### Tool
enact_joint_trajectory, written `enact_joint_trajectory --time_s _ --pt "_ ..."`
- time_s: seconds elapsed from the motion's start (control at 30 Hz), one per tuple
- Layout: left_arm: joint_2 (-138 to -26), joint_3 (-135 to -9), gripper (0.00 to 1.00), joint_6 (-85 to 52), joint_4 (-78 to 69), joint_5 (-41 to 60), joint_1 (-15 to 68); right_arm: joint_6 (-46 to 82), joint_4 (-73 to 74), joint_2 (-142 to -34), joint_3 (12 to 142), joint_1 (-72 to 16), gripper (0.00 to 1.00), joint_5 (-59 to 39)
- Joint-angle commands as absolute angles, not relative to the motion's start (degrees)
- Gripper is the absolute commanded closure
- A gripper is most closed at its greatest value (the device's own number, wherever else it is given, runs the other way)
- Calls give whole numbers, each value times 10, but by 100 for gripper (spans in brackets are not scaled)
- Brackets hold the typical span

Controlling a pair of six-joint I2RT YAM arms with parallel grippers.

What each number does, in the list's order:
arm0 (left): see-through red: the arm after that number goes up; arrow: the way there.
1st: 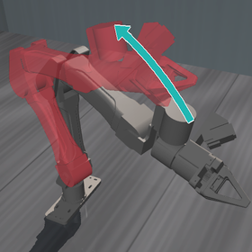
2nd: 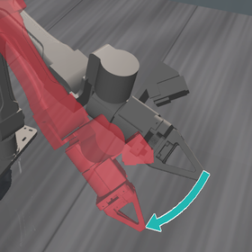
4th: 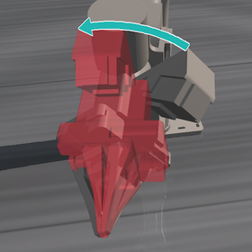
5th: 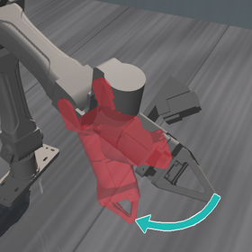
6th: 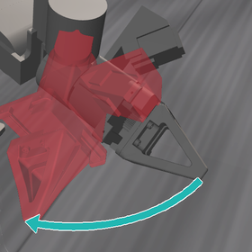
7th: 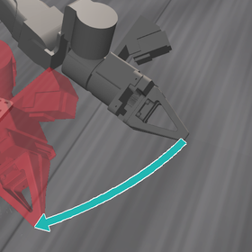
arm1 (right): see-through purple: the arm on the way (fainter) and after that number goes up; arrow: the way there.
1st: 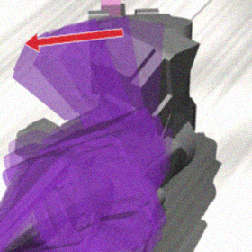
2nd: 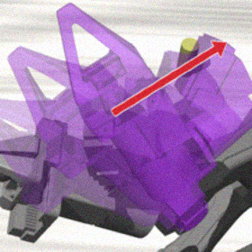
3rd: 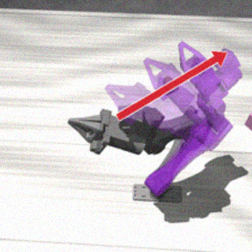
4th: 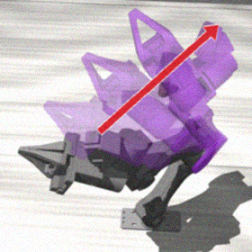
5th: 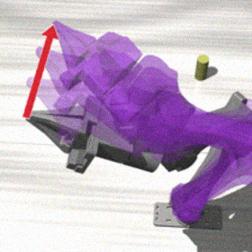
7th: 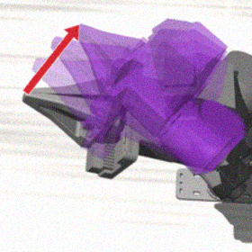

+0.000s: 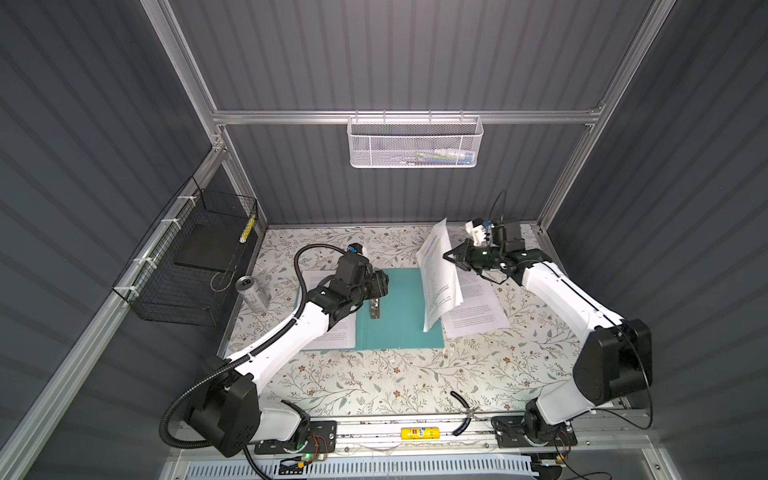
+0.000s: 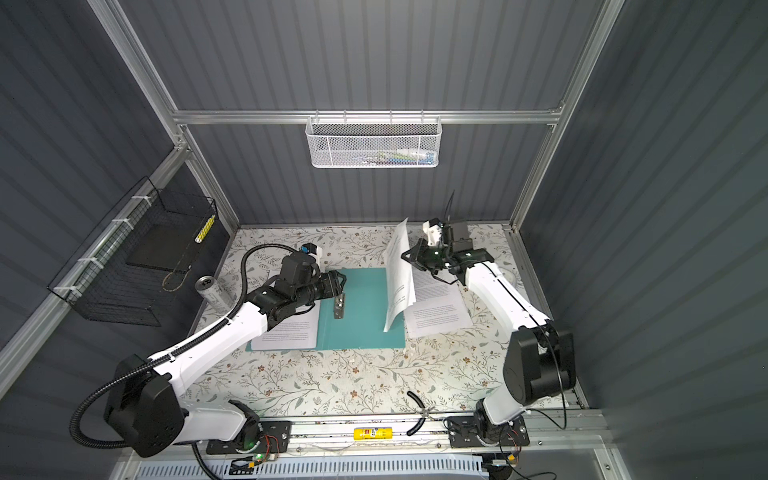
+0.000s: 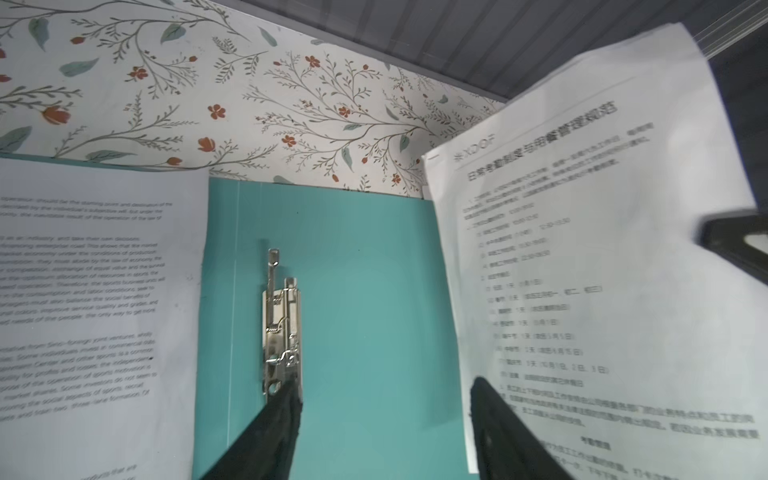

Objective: Put the files into the folder
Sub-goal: 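Grasp the XDOF sheet edge with the right gripper and lift it toward the folder, then lay the XDOF sheet onto the clip with right gripper while left holds lever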

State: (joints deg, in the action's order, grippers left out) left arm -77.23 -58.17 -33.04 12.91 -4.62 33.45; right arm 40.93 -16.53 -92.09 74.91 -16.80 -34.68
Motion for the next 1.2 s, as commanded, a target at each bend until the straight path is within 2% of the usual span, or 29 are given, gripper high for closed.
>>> enact_joint_trajectory --time_s 0.0,0.17,0.43,0.8,1.17 --pt "-755 -570 33 -322 135 -76 337 446 -122 -941 759 -186 100 -345" --pt "-774 -567 28 -311 126 -74 336 464 -62 -986 698 -179 100 -317" --pt "-807 -563 27 -301 123 -64 336 447 -30 -1100 658 -181 100 -318" --pt "-816 -556 28 -315 120 -61 336 517 37 -1117 617 -183 100 -329" --pt "-819 -559 28 -315 133 -62 336 564 77 -1095 584 -197 100 -299"
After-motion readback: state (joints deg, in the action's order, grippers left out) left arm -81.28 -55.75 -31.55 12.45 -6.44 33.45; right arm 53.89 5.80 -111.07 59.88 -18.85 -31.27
